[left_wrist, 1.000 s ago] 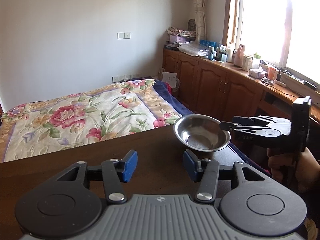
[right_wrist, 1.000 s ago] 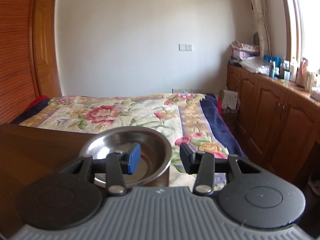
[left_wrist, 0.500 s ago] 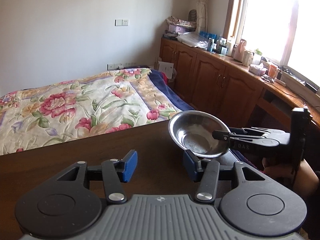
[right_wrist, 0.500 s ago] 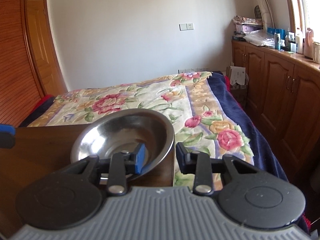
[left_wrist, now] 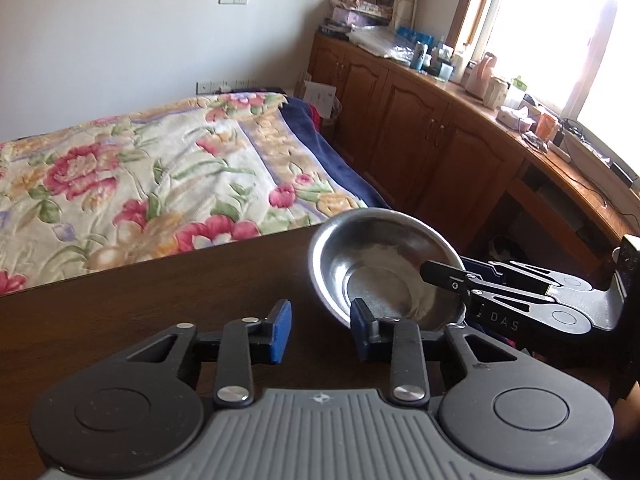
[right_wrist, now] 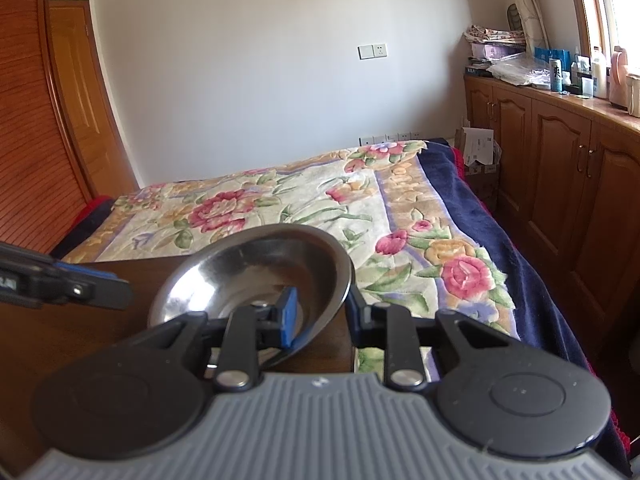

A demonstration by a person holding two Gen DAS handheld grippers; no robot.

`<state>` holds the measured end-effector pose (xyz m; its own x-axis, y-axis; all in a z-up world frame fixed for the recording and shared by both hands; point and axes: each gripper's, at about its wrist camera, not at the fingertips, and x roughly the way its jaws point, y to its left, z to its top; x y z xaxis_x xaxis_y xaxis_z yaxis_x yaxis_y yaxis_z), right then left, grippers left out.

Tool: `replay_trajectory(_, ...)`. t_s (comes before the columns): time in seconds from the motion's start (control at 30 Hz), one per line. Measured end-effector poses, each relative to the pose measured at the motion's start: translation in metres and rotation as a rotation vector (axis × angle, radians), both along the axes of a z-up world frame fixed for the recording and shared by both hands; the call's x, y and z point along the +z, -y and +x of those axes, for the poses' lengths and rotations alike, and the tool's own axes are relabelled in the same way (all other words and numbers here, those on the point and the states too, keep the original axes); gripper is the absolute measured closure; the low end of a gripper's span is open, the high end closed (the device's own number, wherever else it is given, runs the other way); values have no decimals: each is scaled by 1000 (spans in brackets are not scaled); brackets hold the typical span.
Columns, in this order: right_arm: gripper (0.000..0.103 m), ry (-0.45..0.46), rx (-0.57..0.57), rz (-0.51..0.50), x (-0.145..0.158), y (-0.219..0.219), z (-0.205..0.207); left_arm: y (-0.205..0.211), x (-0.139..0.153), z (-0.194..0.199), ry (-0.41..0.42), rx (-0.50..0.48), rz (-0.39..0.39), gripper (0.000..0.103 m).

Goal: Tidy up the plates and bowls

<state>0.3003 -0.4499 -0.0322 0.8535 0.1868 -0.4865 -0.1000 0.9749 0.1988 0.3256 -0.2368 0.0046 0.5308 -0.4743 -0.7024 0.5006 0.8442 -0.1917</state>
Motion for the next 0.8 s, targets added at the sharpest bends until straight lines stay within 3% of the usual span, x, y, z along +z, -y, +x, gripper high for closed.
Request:
replay_trajectory(0.5,82,-3,17,6,-1,2,0,11,-19,22,-123,12,-50,81)
replay_trajectory(0.8,86,-7,21,37,-3,5,0,9,-15,17,-109,4,-40,84)
